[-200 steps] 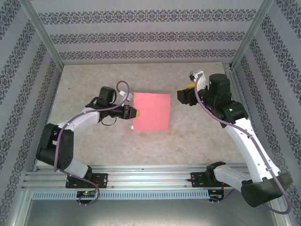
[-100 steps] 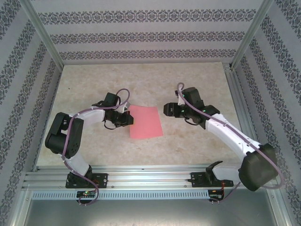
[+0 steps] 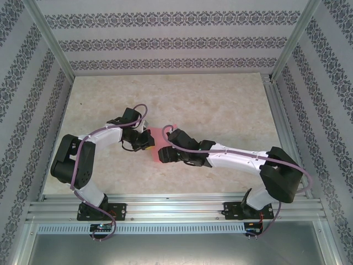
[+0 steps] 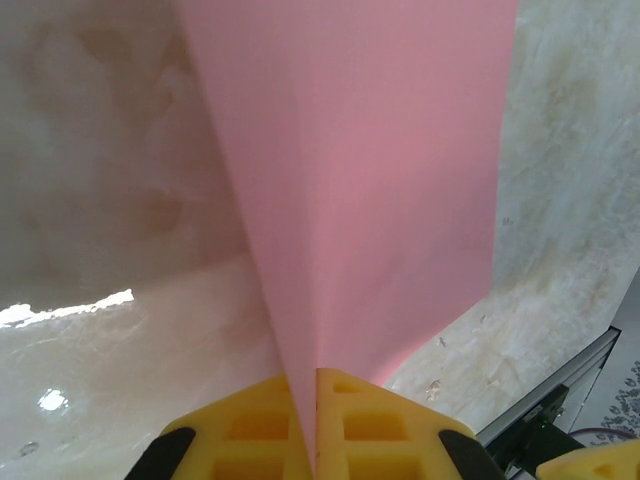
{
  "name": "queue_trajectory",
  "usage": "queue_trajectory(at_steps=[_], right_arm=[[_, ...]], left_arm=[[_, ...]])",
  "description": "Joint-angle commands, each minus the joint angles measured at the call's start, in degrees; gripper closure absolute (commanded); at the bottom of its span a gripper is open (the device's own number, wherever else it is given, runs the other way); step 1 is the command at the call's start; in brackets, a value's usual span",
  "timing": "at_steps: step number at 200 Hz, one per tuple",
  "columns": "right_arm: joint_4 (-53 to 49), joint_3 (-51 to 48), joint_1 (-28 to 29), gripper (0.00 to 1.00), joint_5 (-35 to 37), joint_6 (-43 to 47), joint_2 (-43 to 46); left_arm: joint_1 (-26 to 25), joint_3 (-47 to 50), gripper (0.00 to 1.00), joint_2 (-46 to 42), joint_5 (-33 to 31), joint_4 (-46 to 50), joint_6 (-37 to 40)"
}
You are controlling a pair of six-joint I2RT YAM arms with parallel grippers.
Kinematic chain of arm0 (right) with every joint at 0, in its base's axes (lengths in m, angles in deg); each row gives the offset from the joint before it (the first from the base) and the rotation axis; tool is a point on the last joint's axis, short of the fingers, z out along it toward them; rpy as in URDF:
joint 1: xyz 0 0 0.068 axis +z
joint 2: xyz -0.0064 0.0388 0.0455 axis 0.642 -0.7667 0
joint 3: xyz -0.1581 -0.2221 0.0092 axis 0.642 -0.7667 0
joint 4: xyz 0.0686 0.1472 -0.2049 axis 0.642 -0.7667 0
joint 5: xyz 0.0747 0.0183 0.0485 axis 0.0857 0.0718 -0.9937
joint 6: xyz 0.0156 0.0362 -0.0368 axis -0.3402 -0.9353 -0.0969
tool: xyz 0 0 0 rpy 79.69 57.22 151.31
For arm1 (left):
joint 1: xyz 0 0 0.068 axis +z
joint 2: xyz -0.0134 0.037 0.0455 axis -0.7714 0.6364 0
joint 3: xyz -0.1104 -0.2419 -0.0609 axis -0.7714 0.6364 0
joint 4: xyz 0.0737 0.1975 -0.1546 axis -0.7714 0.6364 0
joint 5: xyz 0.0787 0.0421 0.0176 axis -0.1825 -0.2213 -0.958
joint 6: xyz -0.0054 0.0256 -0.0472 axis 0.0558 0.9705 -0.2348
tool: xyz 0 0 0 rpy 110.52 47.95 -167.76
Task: Fold a paper plane with a square sheet of paper (fold left side to right side)
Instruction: First fold in half a square sheet of paper at the center of the table.
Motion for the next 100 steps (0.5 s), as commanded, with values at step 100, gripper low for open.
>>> queue_trajectory(at_steps=[100], right_arm=[[-4.6,15.2,7.0,0.35,12.9,3.6,-14.6]], left_arm=[[-0.8,-6.3,1.00,0.8,0.3,9.7,-2.4]])
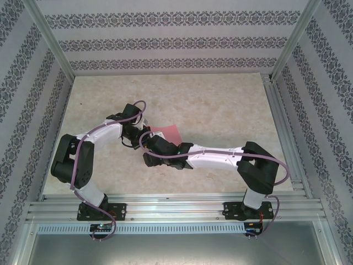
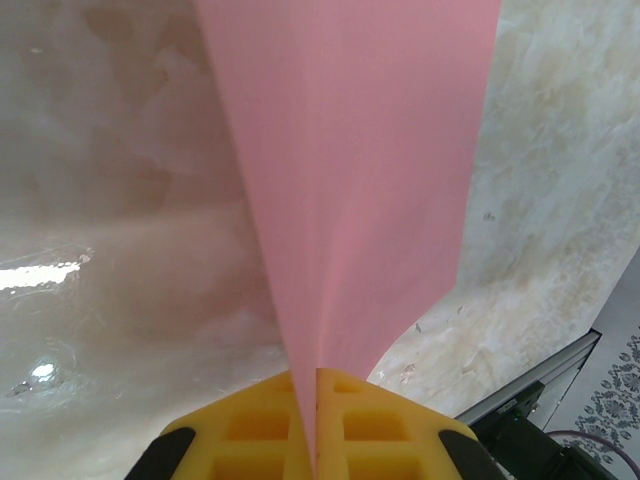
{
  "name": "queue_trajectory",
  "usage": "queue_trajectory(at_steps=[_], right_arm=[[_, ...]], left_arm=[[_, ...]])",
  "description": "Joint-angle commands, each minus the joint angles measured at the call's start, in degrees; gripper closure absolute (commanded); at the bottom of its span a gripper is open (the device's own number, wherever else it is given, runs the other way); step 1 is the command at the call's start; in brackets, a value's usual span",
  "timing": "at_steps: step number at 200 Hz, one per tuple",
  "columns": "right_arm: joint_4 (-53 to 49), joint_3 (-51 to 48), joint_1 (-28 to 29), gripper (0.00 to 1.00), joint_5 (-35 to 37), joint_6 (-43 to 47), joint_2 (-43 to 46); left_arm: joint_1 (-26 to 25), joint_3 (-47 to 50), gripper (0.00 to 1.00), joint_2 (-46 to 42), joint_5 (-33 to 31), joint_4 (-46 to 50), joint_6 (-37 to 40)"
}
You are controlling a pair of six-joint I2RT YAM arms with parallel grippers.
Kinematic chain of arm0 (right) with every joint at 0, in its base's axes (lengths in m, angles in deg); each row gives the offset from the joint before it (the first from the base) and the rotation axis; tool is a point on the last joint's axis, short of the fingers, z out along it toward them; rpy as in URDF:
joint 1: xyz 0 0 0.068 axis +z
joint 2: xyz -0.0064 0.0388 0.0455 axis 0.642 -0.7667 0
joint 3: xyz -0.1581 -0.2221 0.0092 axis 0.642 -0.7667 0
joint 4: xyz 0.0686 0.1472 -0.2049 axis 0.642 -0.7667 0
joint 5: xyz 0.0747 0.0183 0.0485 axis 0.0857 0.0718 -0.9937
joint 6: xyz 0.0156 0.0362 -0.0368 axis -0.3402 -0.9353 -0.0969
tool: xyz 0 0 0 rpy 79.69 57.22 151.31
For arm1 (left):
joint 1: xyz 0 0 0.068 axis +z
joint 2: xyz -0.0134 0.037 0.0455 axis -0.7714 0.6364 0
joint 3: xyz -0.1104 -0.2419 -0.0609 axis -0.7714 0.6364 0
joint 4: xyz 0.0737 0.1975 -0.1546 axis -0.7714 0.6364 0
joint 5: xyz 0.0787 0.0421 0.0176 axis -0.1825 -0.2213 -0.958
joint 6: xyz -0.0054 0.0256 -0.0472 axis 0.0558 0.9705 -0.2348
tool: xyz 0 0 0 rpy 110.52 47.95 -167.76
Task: Fold a paper plane with a square sheet of paper (fold left side to right side)
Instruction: First fold in half a square sheet of paper at the center of the table.
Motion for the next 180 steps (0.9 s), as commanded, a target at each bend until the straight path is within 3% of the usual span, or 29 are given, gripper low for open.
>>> queue_trajectory(at_steps=[1,75,128,168,180], right_arm=[[-2.6,3.4,0.3,0.35,4.4,2.0,-2.4],[-5.0,6.0,0.3,0.55,5.2,2.6,-5.8],[-5.9,5.4,0.3,0.83,3.5,3.8,-5.2],[-5.9,4.6,0.2,0.78,1.4,4.4,-4.5],[-5.5,4.6,0.2,0.84,0.9,4.4,-4.5]], left_arm=[[-0.8,-1.6,1.00,0.5,0.4,2.5,-0.5],[-0.8,-1.8,1.00,0.3,1.0,2.8,-0.3],[-0.8,-2.4,0.95,0.2,1.3,2.9,0.1],[-0.7,-3.1,0.92,-0.1,0.8,2.9,0.2],[-0.8,-3.1,0.93,0.0,1.3,2.6,0.2]])
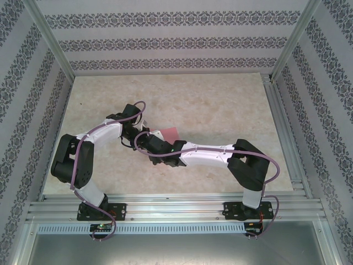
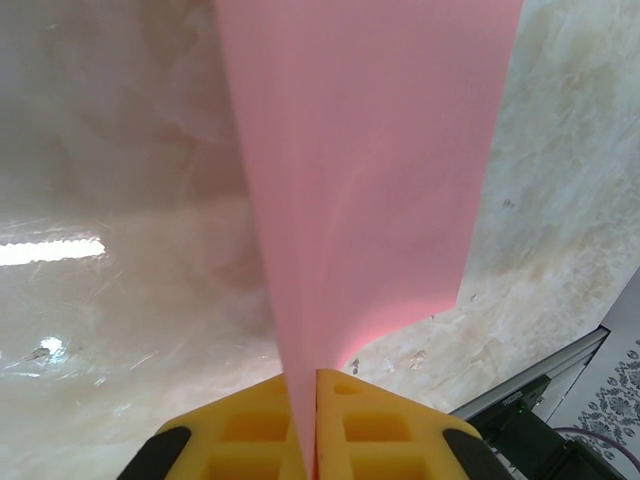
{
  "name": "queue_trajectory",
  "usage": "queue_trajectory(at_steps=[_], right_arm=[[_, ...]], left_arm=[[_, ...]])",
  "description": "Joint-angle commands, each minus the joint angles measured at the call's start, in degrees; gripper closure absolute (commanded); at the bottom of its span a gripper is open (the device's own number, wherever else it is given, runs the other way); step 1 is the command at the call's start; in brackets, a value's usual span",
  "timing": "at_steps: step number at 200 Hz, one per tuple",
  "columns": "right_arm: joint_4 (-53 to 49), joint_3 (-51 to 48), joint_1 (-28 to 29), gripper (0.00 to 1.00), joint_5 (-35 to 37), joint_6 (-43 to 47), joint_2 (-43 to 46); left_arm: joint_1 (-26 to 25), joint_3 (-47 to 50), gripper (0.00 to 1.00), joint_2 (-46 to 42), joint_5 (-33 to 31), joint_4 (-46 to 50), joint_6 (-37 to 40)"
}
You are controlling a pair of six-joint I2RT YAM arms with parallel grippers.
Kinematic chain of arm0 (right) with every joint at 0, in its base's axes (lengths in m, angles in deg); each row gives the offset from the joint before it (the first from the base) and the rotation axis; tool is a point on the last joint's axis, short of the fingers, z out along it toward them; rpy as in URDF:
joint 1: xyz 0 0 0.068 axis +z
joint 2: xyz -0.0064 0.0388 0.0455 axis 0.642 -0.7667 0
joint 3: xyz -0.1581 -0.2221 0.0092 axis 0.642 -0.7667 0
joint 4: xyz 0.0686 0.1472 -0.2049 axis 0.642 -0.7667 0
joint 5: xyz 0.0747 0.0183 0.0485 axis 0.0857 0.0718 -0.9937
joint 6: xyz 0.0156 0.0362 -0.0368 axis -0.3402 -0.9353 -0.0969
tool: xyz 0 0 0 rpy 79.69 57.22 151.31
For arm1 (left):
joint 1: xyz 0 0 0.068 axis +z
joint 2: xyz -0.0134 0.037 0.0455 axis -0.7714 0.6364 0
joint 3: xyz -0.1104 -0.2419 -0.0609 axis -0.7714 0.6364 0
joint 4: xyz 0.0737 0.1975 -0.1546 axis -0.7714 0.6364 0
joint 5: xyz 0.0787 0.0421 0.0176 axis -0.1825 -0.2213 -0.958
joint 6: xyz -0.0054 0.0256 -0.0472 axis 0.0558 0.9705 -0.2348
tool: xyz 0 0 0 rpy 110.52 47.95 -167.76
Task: Fold a paper plane with a square sheet of paper (fold left side to right side)
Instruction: First fold in half a square sheet of paper at the center of the table.
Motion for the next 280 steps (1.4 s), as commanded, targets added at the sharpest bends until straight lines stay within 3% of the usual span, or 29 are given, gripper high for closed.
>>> queue_trajectory(at_steps=[1,32,68,105,126,149,180,211,280], right_arm=[[-0.4,0.1,0.3,0.84,-3.3,1.7,0.3],[0.1,-0.1,0.1,1.00,-4.4,1.7,0.6],[4.8,-5.1,-1.6,1.00,-8.2,0.5,4.0],[13.9,-13.5,-5.9,1.00,-14.7,-4.0,8.5],[20.4,-18.9,-8.5,1.00,-17.9,-7.7,10.7],[25.5,-23.4,-11.0,1.00,-20.4,-11.1,12.1],[32.0,-28.4,-14.1,1.00,-22.7,-15.0,13.5],[34.8,-29.7,-14.7,1.00,-24.2,-16.7,13.1],[36.7,-30.6,-14.7,1.00,-24.1,-19.3,12.6]], left_arm=[[-0.8,-2.5,0.93,0.0,1.5,-0.5,0.2],[-0.5,-3.5,0.86,-0.5,1.5,0.4,1.0],[2.7,-5.9,0.44,-5.5,0.2,1.6,3.6],[8.2,-4.7,0.29,-15.1,-1.5,-1.5,4.4],[9.4,-0.6,0.27,-20.1,-3.2,-5.3,3.2],[9.3,7.6,0.29,-23.7,-1.0,-13.4,-0.7],[9.0,17.9,0.29,-25.2,0.1,-21.0,-4.9],[7.7,27.8,0.28,-25.1,1.1,-34.6,-12.8],[4.3,27.6,0.27,-14.6,1.1,-45.9,-16.7]])
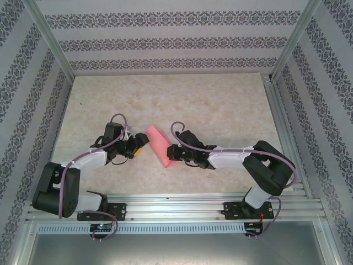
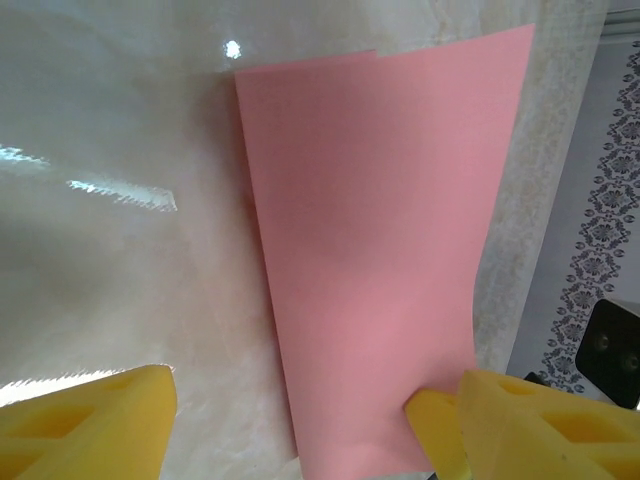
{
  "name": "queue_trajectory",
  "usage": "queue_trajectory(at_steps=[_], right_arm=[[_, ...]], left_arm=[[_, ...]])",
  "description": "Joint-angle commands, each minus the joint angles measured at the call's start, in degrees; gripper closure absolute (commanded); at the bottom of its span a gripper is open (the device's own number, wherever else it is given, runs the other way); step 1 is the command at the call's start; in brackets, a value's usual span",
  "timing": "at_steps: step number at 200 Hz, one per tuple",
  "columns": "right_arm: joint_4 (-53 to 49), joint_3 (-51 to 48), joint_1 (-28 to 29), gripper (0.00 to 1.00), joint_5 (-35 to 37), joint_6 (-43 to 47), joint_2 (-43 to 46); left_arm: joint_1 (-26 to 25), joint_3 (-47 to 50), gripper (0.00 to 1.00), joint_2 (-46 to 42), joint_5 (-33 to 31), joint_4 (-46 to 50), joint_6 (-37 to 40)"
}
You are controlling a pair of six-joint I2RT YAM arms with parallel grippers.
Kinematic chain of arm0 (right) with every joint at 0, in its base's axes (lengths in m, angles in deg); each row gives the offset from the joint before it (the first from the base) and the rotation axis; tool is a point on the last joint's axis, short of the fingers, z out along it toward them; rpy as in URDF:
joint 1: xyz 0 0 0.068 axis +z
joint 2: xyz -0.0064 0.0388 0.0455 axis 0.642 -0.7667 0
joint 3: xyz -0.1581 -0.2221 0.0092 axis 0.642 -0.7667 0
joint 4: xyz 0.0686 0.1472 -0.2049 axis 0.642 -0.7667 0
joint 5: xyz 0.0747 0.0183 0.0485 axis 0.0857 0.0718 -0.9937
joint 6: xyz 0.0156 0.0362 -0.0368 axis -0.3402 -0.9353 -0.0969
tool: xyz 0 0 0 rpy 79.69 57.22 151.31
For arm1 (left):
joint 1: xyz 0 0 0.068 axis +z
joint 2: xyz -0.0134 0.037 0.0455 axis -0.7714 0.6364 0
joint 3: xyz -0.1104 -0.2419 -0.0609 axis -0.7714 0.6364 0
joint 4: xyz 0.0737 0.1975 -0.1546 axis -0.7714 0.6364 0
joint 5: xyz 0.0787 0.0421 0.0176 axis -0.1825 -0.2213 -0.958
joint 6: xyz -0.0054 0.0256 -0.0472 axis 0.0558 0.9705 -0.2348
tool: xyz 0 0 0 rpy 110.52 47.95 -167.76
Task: Fold a paper plane with a square sheet of paper (fold left side to right side)
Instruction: First fold in half a square sheet of paper at the center of the table.
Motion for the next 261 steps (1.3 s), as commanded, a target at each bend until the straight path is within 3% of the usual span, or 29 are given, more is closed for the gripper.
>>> queue_trajectory(at_steps=[1,79,160,198,261], right_arm=[[2.6,-0.8,-0.1,1.00,-0.3,-2.2,0.5],[2.0,-1.8,-0.1,1.00,0.7,-8.8,0.3],[11.0,-6.0,0.3,1.00,5.8,-20.0,-1.0],[14.6,-6.6,-0.6,0.81,4.3,-18.9,-1.2],[18.4,-6.6,-4.4,0.64,-2.1,-17.1,-2.2]], left_arm=[[-1.8,-1.9,0.27,3.6,0.7,-8.3,-2.8],[-5.4,-4.9,0.38,15.1,0.6,-18.5,-4.6],[-5.7,-12.3,0.48,24.1,3.7,-19.9,-2.1],[-5.8,-16.2,0.51,25.4,3.3,-13.0,2.6],[-5.8,-17.9,0.55,27.0,3.4,-8.8,6.9]])
